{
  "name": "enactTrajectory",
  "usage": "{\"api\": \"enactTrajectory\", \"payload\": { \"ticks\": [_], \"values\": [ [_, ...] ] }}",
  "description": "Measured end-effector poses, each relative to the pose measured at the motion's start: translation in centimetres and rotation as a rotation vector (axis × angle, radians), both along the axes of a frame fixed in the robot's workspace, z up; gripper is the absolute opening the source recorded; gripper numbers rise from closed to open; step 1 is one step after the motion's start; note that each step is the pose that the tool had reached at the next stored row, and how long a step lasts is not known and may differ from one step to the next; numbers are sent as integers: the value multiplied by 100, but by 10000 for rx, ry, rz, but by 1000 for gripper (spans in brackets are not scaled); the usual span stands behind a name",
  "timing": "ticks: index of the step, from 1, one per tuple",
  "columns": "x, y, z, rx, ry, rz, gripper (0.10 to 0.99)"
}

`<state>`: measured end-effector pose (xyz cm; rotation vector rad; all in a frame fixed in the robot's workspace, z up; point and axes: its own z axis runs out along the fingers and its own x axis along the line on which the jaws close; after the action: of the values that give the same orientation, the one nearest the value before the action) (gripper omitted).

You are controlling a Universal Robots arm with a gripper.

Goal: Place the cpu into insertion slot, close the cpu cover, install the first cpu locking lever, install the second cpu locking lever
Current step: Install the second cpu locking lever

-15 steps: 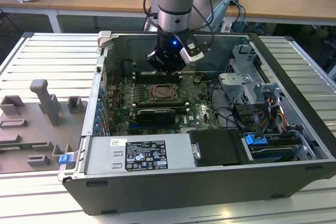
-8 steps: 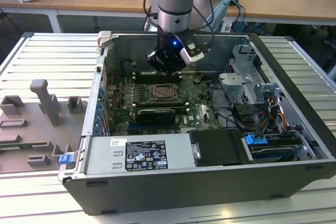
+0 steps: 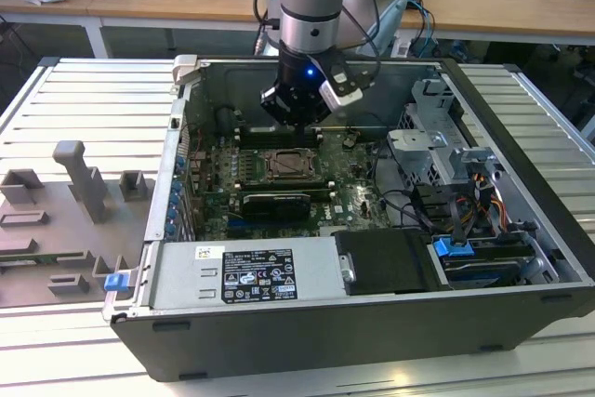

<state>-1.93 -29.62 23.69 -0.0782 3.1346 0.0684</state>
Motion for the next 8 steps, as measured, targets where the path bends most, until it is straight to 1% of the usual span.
{"api": "enactTrajectory", "payload": {
  "ticks": [4, 5, 8],
  "values": [
    [-1, -38, 9, 1, 0, -1, 106],
    [-1, -64, 9, 1, 1, -1, 106],
    [-1, -108, 8, 1, 0, -2, 106]
  ]
}}
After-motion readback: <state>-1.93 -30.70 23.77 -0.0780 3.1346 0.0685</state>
